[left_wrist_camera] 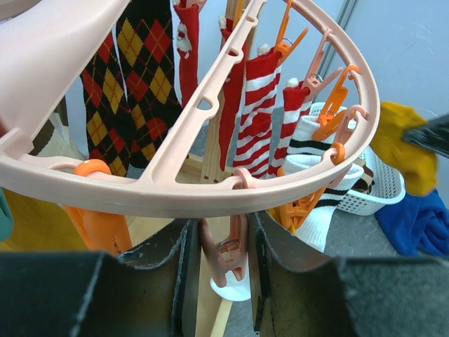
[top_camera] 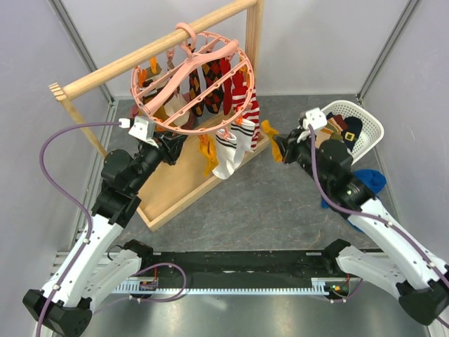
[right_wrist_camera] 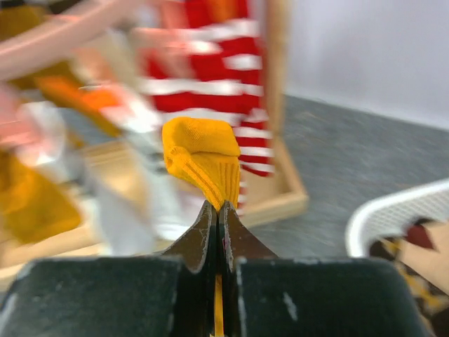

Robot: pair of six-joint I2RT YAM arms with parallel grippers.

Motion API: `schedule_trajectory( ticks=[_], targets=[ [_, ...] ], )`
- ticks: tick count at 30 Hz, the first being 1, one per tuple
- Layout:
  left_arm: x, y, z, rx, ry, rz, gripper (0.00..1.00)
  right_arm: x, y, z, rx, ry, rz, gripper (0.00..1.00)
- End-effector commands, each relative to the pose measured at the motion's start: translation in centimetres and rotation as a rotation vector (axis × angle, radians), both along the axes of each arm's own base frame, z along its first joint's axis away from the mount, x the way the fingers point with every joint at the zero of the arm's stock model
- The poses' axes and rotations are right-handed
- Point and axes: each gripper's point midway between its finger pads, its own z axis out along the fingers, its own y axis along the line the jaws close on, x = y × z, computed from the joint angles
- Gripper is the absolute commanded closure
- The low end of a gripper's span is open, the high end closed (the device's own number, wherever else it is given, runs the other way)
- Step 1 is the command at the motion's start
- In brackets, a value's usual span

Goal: Clip the socks to the hanger
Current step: Pick up the sock from the bin, then clamp the sock onto the hanger.

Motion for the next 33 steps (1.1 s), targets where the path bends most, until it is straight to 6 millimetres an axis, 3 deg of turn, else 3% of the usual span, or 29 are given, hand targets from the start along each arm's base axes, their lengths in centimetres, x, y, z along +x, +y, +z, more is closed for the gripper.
schedule_trajectory(
  ticks=[1, 5, 10, 11, 12, 17, 23, 25, 33],
  targets=[
    [-0.1, -0.2, -2.5, 0.004, 0.094, -0.018, 0.98, -4.5, 4.1, 1.2, 0.065, -0.044, 0.186, 1.0],
    [0.0, 0.0, -2.6, -0.008, 0.106, -0.01, 0.98, -9.0, 9.6, 1.2, 0.037, -0.055, 0.38, 1.0],
    [0.0, 0.2, -2.5, -0.02, 0.107, -0.002, 0.98, -12.1, 15.8, 0.4, -0.002, -0.073, 0.523, 1.0],
    [0.0, 0.2, -2.5, -0.022, 0.109, -0.001, 0.98, -13.3, 17.1, 1.1, 0.021, -0.096, 0.557, 1.0],
    [0.0, 0.2, -2.5, -0.023, 0.111, -0.001, 0.98, -13.6, 18.2, 0.5, 0.013, -0.09, 0.573, 1.0],
    [0.1, 0.4, -2.5, -0.034, 0.114, 0.01, 0.98, -15.7, 21.6, 1.6, 0.03, -0.178, 0.599, 1.0],
    [0.1, 0.4, -2.5, -0.042, 0.12, 0.011, 0.98, -14.9, 23.9, 0.8, 0.026, -0.247, 0.481, 1.0],
    [0.2, 0.4, -2.0, -0.051, 0.101, 0.01, 0.98, -14.3, 24.1, 1.2, 0.066, -0.263, 0.435, 1.0],
    [0.1, 0.3, -2.0, -0.055, 0.1, 0.002, 0.98, -11.7, 24.4, 0.0, 0.181, -0.246, 0.243, 1.0]
  ],
)
